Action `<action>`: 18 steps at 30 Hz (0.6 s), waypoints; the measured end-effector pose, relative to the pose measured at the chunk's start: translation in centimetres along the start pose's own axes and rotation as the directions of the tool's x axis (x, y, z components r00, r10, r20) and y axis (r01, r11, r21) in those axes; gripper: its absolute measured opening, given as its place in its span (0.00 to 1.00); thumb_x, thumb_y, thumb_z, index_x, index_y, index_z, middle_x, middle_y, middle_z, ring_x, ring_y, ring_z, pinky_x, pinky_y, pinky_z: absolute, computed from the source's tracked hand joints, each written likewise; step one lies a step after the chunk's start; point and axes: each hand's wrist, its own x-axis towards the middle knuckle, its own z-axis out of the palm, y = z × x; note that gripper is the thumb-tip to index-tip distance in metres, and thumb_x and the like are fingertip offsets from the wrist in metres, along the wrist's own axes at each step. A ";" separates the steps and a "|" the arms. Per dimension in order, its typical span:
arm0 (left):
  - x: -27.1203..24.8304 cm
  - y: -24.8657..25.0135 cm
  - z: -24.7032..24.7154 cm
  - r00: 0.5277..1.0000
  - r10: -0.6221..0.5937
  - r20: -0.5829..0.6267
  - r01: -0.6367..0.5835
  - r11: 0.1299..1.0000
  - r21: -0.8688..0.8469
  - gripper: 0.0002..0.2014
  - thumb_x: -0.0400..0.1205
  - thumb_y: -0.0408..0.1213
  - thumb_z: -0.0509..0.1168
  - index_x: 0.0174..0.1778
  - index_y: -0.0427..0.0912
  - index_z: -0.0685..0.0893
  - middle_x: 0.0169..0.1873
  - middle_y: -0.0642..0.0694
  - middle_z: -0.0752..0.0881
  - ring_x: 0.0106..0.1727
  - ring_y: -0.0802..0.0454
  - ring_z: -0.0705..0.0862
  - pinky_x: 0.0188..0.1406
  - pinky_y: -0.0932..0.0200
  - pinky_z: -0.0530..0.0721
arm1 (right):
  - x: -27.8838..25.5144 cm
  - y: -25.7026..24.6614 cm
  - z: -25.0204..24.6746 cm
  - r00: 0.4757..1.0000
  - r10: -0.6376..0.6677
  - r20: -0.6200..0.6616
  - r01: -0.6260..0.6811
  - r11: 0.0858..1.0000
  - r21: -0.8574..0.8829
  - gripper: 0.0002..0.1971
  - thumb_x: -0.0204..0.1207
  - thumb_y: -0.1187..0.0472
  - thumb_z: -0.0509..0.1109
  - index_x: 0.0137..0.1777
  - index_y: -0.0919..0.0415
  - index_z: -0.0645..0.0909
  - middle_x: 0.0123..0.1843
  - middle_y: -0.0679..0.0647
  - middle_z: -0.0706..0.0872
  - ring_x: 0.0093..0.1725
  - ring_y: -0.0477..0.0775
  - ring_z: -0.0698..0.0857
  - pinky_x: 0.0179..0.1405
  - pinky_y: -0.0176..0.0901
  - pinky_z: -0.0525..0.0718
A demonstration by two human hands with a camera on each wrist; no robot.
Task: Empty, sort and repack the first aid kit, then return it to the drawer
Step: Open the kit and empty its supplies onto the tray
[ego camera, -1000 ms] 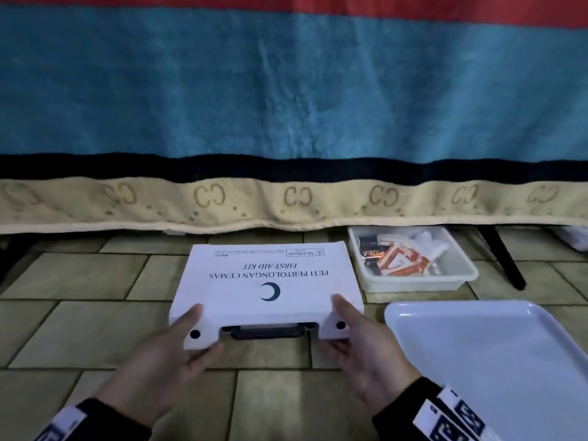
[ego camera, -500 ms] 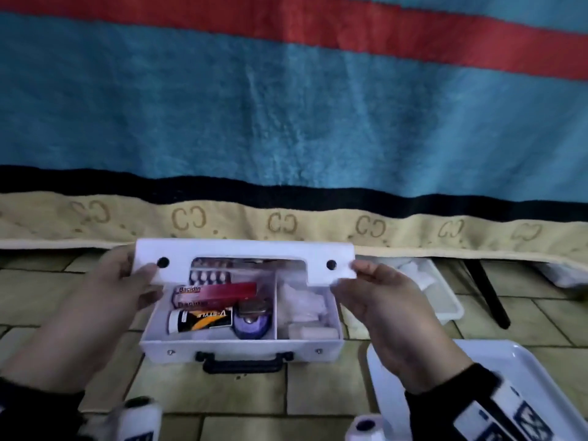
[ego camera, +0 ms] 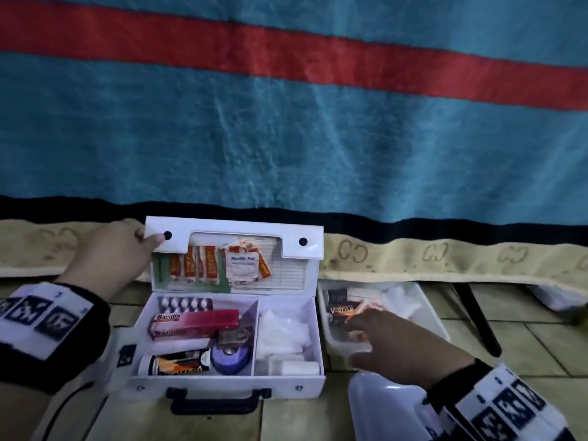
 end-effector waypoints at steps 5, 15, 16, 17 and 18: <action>0.1 -0.2 0.1 0.997 -0.076 -0.029 0.072 0.989 -0.132 0.19 0.72 0.51 0.73 0.30 0.38 0.78 0.30 0.35 0.87 0.37 0.38 0.86 0.39 0.49 0.83 | 0.8 -0.5 1.4 0.995 0.055 -0.079 -0.066 0.987 -0.145 0.27 0.73 0.41 0.67 0.69 0.53 0.73 0.67 0.55 0.79 0.66 0.58 0.78 0.64 0.49 0.76; -6.9 5.6 -1.2 0.985 0.149 -0.085 -0.155 0.986 -0.066 0.13 0.74 0.40 0.73 0.31 0.51 0.74 0.31 0.49 0.77 0.31 0.53 0.76 0.29 0.57 0.70 | 1.0 -1.3 1.3 0.985 -0.080 -0.153 0.041 0.969 -0.242 0.18 0.74 0.46 0.63 0.57 0.58 0.77 0.59 0.58 0.81 0.57 0.61 0.82 0.44 0.46 0.71; -8.1 7.0 -1.2 0.980 0.199 -0.020 -0.200 0.976 -0.086 0.11 0.74 0.41 0.73 0.32 0.53 0.76 0.32 0.50 0.78 0.31 0.55 0.77 0.27 0.59 0.70 | 1.0 -1.3 1.4 0.983 -0.089 -0.158 0.050 0.971 -0.235 0.18 0.74 0.46 0.63 0.56 0.58 0.77 0.58 0.58 0.81 0.57 0.61 0.83 0.43 0.46 0.72; -9.4 8.3 -1.1 0.966 0.252 0.061 -0.244 0.963 -0.117 0.10 0.75 0.42 0.72 0.33 0.54 0.77 0.34 0.52 0.79 0.33 0.57 0.78 0.26 0.63 0.71 | 1.0 -1.3 1.5 0.983 -0.093 -0.158 0.056 0.973 -0.222 0.18 0.74 0.46 0.64 0.56 0.59 0.77 0.58 0.58 0.82 0.57 0.61 0.83 0.43 0.45 0.72; -10.5 9.6 -0.8 0.939 0.313 0.145 -0.289 0.943 -0.164 0.08 0.76 0.42 0.71 0.35 0.54 0.78 0.35 0.54 0.79 0.33 0.60 0.78 0.25 0.68 0.71 | 1.1 -1.2 1.6 0.983 -0.097 -0.156 0.065 0.977 -0.202 0.17 0.74 0.46 0.64 0.55 0.59 0.77 0.57 0.58 0.82 0.56 0.61 0.83 0.42 0.45 0.72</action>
